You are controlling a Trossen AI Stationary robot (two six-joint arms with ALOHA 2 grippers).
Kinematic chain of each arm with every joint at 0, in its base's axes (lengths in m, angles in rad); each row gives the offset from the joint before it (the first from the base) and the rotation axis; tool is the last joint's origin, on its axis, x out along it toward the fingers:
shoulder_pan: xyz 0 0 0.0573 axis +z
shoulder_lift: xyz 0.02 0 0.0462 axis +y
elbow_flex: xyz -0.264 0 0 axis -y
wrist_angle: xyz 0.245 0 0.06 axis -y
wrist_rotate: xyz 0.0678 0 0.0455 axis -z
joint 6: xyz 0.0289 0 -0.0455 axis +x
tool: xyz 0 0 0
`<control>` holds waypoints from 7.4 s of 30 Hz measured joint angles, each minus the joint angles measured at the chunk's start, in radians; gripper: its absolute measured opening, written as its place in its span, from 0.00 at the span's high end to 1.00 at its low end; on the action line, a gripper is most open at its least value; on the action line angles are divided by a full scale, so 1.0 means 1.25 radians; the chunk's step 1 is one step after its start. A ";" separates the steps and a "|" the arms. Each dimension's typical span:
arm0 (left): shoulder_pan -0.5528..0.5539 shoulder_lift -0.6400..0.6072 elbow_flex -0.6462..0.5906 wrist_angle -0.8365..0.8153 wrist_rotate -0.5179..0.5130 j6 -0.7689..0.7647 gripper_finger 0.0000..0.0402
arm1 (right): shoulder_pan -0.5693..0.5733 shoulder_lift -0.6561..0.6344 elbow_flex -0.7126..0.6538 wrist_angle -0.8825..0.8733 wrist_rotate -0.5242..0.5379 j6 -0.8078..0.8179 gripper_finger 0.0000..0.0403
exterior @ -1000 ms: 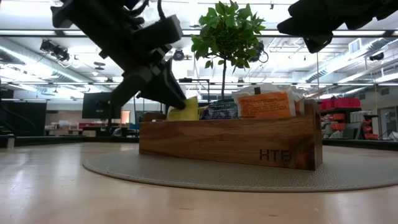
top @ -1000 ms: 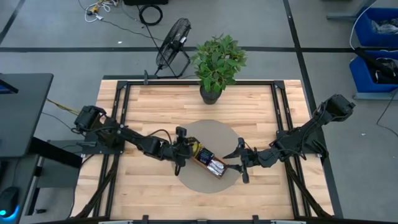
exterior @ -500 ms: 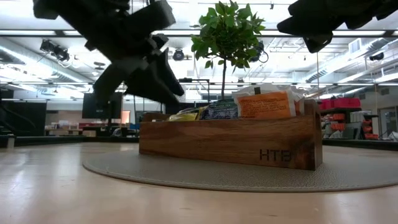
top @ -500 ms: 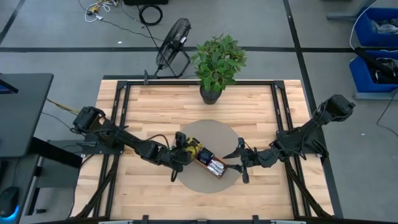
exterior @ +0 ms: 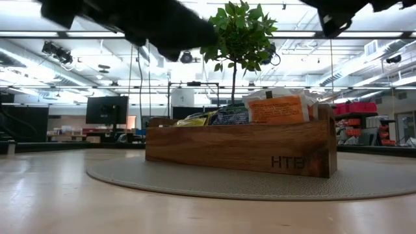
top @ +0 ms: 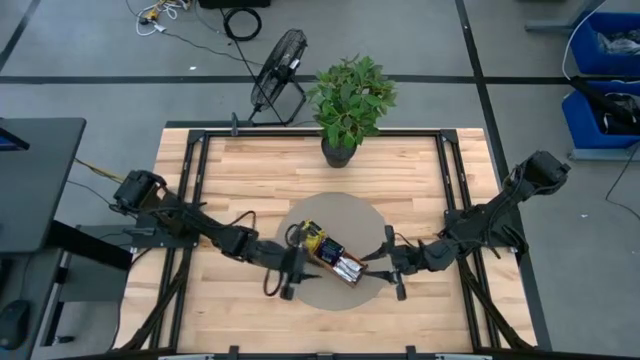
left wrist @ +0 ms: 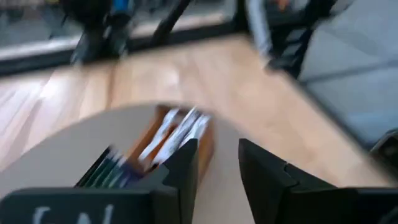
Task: Pick & Place Tea
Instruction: Return to Home Position
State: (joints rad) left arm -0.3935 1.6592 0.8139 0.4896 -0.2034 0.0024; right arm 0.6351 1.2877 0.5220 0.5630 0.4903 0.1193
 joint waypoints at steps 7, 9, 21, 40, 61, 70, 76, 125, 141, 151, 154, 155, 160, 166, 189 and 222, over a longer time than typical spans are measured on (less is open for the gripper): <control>0.005 -0.023 -0.170 0.313 0.039 -0.065 0.76 | 0.032 0.000 -0.113 0.236 -0.009 -0.039 0.60; 0.008 -0.052 -0.225 0.383 0.041 -0.098 0.77 | 0.035 0.000 -0.134 0.269 -0.004 -0.038 0.60; -0.002 -0.381 -0.543 0.423 -0.126 -0.122 0.83 | 0.027 -0.002 -0.148 0.161 0.178 0.032 0.60; -0.048 -0.633 -0.638 0.203 -0.177 -0.143 0.86 | -0.110 -0.036 -0.294 0.419 -0.224 0.016 0.60; -0.042 -0.981 -0.638 -0.046 -0.184 -0.073 0.86 | -0.217 -0.202 -0.405 0.380 -0.417 -0.009 0.60; -0.042 -1.147 -0.638 -0.181 -0.165 -0.040 0.86 | -0.294 -0.387 -0.405 0.185 -0.497 -0.024 0.60; -0.042 -1.255 -0.638 -0.301 -0.180 -0.034 0.86 | -0.329 -0.526 -0.405 0.014 -0.500 -0.028 0.60; -0.027 -1.305 -0.619 -0.390 -0.238 0.112 0.86 | -0.348 -0.983 -0.404 -0.445 -0.399 0.016 0.60; -0.027 -1.305 -0.620 -0.384 -0.238 0.112 0.86 | -0.348 -0.983 -0.404 -0.445 -0.399 0.017 0.60; -0.027 -1.305 -0.620 -0.383 -0.238 0.112 0.86 | -0.348 -0.983 -0.404 -0.445 -0.399 0.017 0.60; -0.027 -1.305 -0.620 -0.383 -0.238 0.112 0.86 | -0.348 -0.983 -0.404 -0.445 -0.399 0.017 0.60; -0.027 -1.305 -0.620 -0.383 -0.238 0.112 0.86 | -0.348 -0.983 -0.404 -0.445 -0.398 0.017 0.60; -0.027 -1.305 -0.620 -0.383 -0.238 0.112 0.86 | -0.348 -0.983 -0.404 -0.445 -0.398 0.017 0.60; -0.027 -1.305 -0.620 -0.382 -0.238 0.112 0.86 | -0.348 -0.983 -0.404 -0.445 -0.398 0.017 0.60; -0.027 -1.305 -0.620 -0.382 -0.238 0.112 0.86 | -0.348 -0.982 -0.404 -0.445 -0.398 0.017 0.60; -0.027 -1.305 -0.620 -0.382 -0.238 0.112 0.86 | -0.348 -0.982 -0.404 -0.445 -0.398 0.017 0.60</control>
State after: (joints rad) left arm -0.4274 0.0280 0.0395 0.0120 -0.5007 0.1428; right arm 0.2000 0.0597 0.0166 0.0067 -0.0077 0.1404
